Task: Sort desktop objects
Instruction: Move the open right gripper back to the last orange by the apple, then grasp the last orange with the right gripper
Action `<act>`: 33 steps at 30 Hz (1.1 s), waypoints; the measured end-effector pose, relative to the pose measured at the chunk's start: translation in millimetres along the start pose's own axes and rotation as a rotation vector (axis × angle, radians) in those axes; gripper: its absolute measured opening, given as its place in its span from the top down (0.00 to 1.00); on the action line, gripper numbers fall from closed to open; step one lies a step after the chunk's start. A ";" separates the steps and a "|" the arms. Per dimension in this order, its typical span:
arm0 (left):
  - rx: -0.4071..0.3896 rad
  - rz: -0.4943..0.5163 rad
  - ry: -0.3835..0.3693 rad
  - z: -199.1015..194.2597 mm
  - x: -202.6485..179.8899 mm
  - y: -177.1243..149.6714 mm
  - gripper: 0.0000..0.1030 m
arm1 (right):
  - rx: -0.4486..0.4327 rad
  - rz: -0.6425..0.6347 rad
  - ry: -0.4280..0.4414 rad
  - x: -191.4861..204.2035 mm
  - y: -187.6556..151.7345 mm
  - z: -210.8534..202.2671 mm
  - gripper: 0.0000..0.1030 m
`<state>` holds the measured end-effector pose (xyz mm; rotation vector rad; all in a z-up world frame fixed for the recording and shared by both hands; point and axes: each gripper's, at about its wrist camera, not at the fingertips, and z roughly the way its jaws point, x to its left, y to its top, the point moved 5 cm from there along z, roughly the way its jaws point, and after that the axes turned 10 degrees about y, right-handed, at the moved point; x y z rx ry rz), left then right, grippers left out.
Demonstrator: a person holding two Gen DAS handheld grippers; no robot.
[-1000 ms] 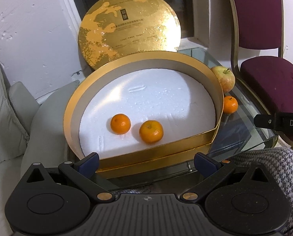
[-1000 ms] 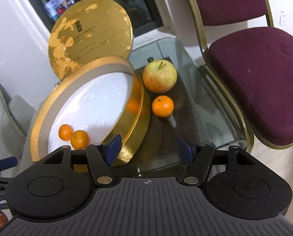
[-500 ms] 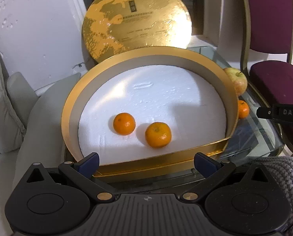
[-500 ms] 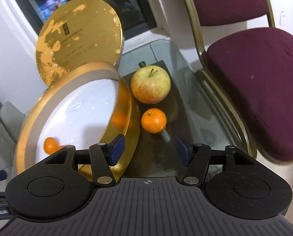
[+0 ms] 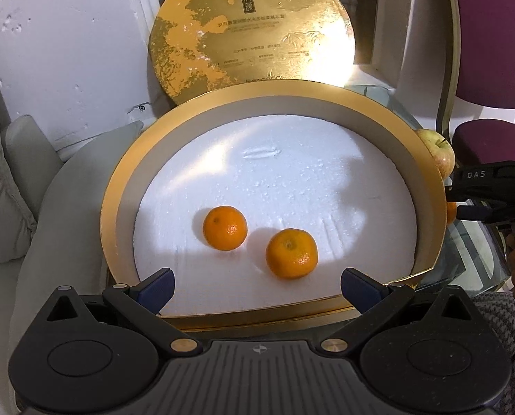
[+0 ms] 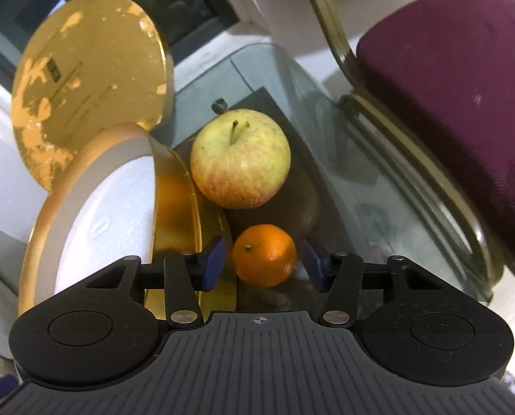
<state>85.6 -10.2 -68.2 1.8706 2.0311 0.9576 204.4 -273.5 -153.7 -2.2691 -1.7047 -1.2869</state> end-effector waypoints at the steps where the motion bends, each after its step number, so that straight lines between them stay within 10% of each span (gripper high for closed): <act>1: 0.003 -0.001 -0.001 1.2 0.2 -0.3 0.01 | 0.005 0.010 -0.001 -1.2 -0.1 2.7 0.52; 14: 0.022 0.011 -0.002 -2.0 6.2 -13.3 0.01 | 0.016 0.053 -0.001 -3.3 -9.4 2.2 0.58; 33: -0.021 -0.087 -0.043 -31.0 54.2 -34.8 0.01 | -0.089 -0.078 -0.023 46.2 -43.8 -115.6 0.58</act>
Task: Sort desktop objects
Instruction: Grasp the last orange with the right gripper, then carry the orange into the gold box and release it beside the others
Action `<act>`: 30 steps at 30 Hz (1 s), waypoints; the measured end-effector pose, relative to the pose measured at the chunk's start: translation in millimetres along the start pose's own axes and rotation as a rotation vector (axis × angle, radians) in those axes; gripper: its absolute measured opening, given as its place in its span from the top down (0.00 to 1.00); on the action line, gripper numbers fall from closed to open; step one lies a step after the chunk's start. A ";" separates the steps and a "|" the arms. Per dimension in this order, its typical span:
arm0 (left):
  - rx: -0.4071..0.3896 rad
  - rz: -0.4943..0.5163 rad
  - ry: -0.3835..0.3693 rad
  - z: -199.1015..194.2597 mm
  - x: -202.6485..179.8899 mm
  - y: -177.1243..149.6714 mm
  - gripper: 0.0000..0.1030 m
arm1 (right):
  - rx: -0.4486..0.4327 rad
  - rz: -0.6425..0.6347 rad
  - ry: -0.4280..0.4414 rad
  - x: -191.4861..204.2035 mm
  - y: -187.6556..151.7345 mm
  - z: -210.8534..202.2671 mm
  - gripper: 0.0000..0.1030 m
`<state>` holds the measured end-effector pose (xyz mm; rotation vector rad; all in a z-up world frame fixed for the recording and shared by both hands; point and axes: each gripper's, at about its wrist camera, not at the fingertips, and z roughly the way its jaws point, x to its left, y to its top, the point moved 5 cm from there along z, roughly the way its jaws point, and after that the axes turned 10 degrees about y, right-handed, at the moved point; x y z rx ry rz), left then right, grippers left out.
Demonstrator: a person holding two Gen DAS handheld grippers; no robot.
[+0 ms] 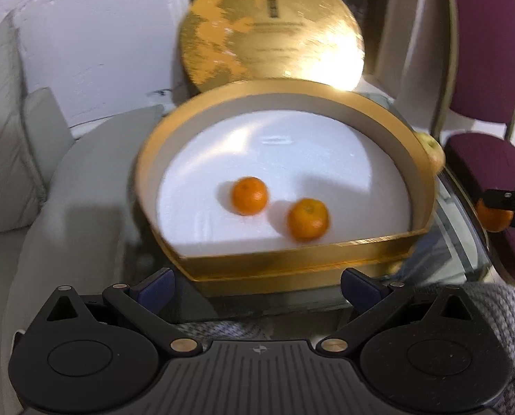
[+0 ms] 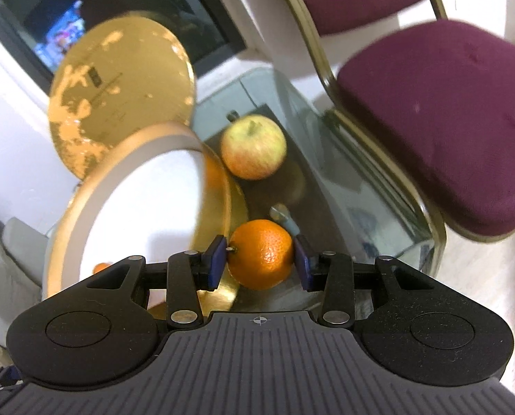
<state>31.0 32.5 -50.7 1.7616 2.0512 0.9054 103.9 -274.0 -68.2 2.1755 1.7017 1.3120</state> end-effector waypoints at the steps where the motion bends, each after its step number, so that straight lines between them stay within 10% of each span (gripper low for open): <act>1: -0.006 -0.016 0.010 -0.2 6.7 1.9 0.01 | -0.008 -0.016 0.002 6.2 2.3 -2.6 0.58; 17: 0.053 -0.205 0.113 43.2 81.4 6.6 0.01 | 0.107 -0.221 0.115 122.9 2.4 90.6 0.58; 30: 0.074 -0.207 0.093 66.6 80.7 4.9 0.01 | 0.236 -0.153 0.171 127.2 -16.8 170.8 0.58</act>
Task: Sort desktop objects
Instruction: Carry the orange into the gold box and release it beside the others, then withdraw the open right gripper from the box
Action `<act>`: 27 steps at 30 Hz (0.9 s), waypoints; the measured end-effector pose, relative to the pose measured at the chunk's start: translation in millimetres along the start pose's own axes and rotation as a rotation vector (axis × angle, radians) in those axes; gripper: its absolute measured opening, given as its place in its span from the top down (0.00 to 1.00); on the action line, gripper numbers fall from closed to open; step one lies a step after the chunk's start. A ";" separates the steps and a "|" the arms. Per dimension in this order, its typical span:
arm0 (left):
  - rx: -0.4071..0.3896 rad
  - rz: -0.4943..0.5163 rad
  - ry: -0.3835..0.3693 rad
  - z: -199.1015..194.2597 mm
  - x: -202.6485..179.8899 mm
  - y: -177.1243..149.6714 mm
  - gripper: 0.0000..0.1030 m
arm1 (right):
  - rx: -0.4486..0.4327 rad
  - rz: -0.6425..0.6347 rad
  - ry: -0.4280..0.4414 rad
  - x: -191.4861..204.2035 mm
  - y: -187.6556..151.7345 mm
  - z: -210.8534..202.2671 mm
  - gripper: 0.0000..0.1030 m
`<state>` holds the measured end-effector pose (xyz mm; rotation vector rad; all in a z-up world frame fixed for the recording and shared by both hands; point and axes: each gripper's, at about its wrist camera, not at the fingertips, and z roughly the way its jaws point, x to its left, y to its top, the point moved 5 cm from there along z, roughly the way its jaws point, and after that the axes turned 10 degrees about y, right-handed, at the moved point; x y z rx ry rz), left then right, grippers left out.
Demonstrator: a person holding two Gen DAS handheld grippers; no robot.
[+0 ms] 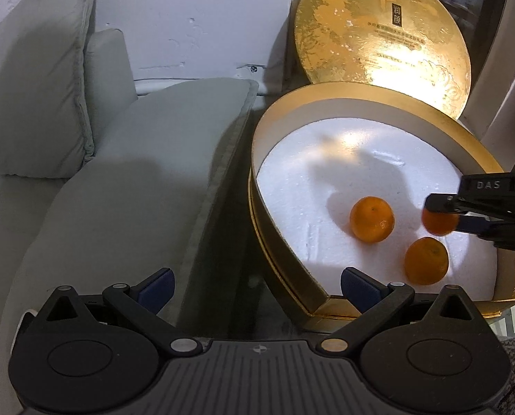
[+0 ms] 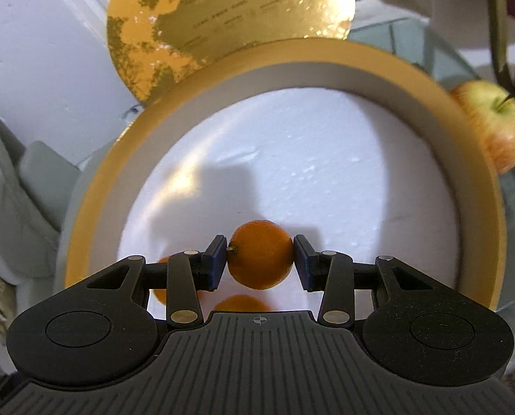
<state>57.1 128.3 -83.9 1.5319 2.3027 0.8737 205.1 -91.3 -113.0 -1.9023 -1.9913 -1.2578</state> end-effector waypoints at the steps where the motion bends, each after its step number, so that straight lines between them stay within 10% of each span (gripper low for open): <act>1: -0.001 0.001 0.000 -0.1 -0.5 0.0 0.01 | 0.010 0.000 0.002 0.1 -0.8 2.7 0.58; 27: -0.049 0.091 -0.035 -51.8 -28.7 -15.7 0.01 | -0.120 -0.037 -0.066 -10.7 -30.3 -118.1 0.49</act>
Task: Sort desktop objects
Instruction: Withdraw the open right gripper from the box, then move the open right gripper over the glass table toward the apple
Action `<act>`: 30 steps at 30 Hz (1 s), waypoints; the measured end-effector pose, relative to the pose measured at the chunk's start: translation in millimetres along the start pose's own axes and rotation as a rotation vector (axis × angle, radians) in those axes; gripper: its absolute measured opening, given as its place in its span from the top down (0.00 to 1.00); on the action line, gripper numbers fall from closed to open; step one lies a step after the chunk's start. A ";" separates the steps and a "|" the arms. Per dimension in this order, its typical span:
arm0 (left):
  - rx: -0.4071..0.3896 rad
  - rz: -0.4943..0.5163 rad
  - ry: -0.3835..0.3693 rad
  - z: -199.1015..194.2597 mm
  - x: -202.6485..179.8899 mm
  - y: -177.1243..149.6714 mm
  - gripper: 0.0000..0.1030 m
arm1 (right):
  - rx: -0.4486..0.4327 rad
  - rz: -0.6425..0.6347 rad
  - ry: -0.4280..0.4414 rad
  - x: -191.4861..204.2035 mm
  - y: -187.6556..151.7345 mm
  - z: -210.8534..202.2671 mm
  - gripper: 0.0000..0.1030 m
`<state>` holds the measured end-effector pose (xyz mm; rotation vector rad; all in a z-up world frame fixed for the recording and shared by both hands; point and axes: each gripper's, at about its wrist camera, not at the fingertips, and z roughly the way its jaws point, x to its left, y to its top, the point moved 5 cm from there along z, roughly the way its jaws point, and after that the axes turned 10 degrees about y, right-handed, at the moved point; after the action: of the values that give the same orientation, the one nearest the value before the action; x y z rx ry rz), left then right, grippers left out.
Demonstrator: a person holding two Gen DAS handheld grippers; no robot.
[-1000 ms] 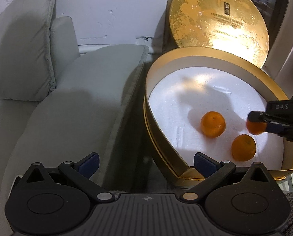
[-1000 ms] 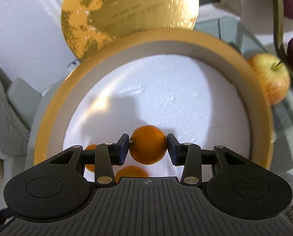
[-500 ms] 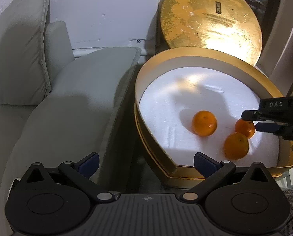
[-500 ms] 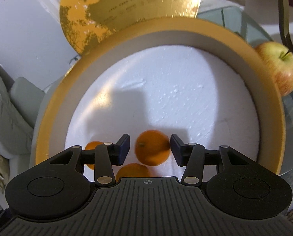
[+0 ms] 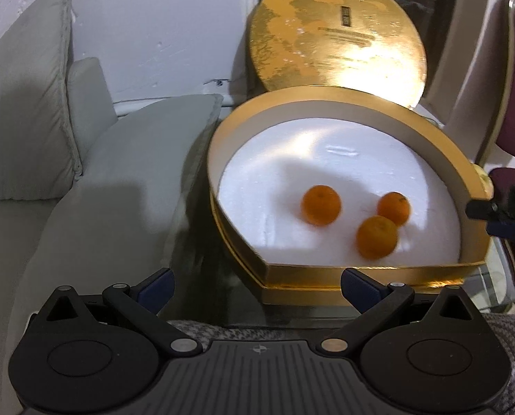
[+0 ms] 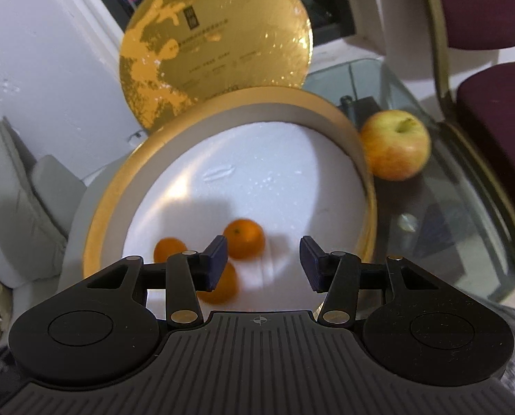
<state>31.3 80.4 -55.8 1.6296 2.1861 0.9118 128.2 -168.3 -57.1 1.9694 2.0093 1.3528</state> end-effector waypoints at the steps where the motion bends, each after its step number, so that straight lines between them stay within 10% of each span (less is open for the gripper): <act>1: -0.004 0.006 -0.004 -3.6 -2.7 -0.8 0.01 | -0.003 0.001 -0.002 -2.3 -4.9 -8.5 0.49; 30: -0.101 0.195 -0.030 -64.6 -69.6 -15.1 0.01 | -0.108 0.040 0.009 -34.7 -45.5 -118.4 0.35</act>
<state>7.2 -7.9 -26.3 1.8183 1.9533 1.0241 32.5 -253.5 -27.6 1.9709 1.8668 1.4476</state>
